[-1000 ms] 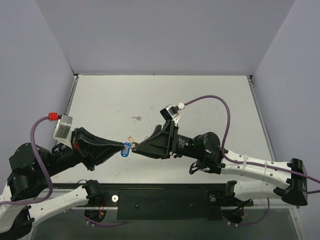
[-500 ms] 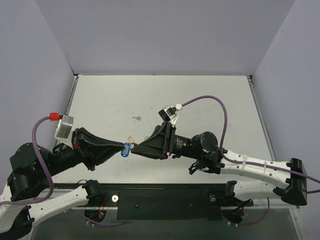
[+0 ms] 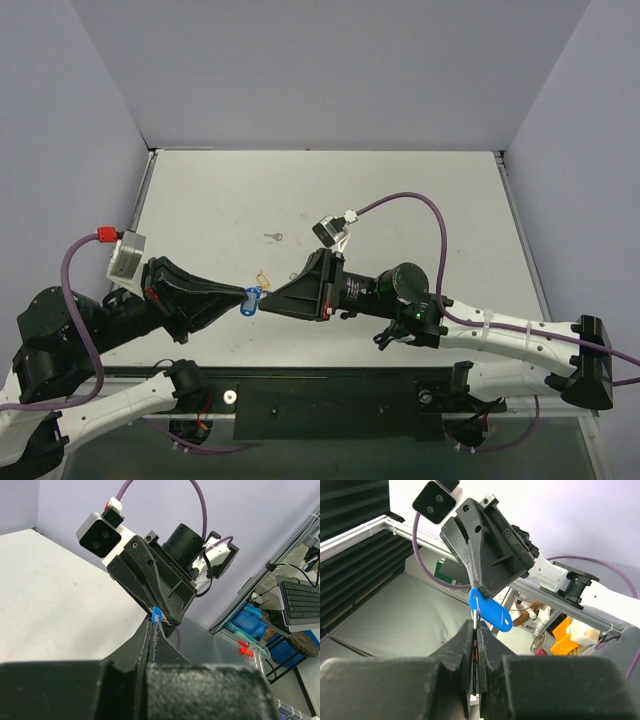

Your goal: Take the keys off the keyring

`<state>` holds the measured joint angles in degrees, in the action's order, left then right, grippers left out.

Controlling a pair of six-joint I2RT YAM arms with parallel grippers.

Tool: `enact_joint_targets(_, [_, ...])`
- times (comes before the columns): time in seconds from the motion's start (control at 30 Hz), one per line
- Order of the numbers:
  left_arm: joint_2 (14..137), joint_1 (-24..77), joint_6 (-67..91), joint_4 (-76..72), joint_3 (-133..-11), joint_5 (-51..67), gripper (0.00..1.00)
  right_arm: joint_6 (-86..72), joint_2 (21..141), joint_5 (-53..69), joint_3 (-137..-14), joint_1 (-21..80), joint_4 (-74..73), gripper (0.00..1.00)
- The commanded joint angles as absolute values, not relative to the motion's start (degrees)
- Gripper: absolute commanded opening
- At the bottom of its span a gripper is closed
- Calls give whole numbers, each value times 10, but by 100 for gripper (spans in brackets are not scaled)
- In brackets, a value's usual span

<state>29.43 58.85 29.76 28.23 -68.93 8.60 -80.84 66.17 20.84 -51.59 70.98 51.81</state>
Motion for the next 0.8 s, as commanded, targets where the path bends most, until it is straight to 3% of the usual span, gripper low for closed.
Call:
enact_joint_targets(0.0, [288, 591, 294, 289, -721, 94, 0, -785, 650, 218, -542, 715, 520, 0])
enact_joint_targets(0.07, [287, 591, 294, 306, -729, 88, 6, -768, 643, 228, -548, 715, 484, 0])
enact_joint_targets(0.13, [287, 591, 292, 329, -740, 77, 30, -731, 629, 244, -563, 714, 405, 0])
enact_joint_targets(0.17, [287, 591, 291, 345, -749, 71, 53, -695, 617, 248, -580, 715, 323, 0])
enact_joint_targets(0.23, [289, 591, 290, 372, -766, 59, 72, -609, 603, 255, -620, 717, 173, 0])
enact_joint_targets(0.3, [294, 591, 288, 395, -781, 54, 80, -531, 603, 261, -668, 722, 32, 0])
enact_joint_targets(0.43, [304, 591, 288, 426, -796, 68, 81, -423, 621, 275, -744, 731, -146, 0])
enact_joint_targets(0.77, [388, 591, 295, 376, -797, 241, 69, -313, 628, 314, -790, 760, -217, 0])
